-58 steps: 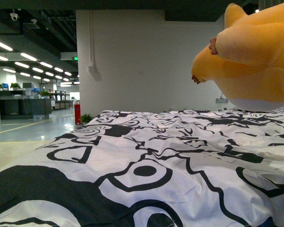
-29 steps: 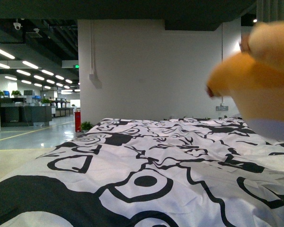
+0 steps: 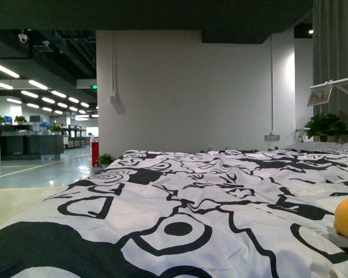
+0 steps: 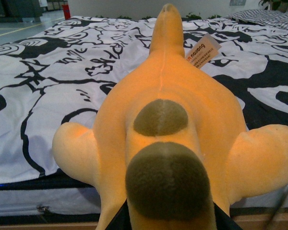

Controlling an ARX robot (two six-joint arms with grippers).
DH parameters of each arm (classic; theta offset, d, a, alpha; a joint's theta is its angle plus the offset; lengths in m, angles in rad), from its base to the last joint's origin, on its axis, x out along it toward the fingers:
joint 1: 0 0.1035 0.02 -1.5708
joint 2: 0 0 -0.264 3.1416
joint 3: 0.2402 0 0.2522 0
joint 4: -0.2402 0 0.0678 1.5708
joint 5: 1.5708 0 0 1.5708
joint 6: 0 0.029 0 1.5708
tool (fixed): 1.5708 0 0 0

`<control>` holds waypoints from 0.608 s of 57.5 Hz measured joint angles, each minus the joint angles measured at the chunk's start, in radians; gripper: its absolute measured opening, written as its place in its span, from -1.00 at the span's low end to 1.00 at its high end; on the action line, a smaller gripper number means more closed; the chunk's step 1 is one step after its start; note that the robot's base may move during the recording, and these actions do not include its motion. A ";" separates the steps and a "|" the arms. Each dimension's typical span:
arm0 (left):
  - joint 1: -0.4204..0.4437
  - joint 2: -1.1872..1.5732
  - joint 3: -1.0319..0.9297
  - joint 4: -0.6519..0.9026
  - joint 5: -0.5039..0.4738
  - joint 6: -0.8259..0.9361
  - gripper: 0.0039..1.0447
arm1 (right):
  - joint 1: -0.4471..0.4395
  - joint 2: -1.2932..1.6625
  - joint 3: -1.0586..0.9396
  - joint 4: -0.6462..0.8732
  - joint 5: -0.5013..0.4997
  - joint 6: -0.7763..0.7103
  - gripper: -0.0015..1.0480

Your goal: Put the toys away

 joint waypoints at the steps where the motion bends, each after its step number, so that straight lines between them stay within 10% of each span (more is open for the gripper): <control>1: 0.000 0.000 0.000 0.000 0.000 0.000 0.88 | 0.000 -0.008 -0.010 0.003 0.000 0.000 -0.87; 35: 0.000 0.000 0.000 0.000 0.000 0.000 0.88 | 0.000 -0.191 -0.182 0.006 -0.001 -0.001 -0.87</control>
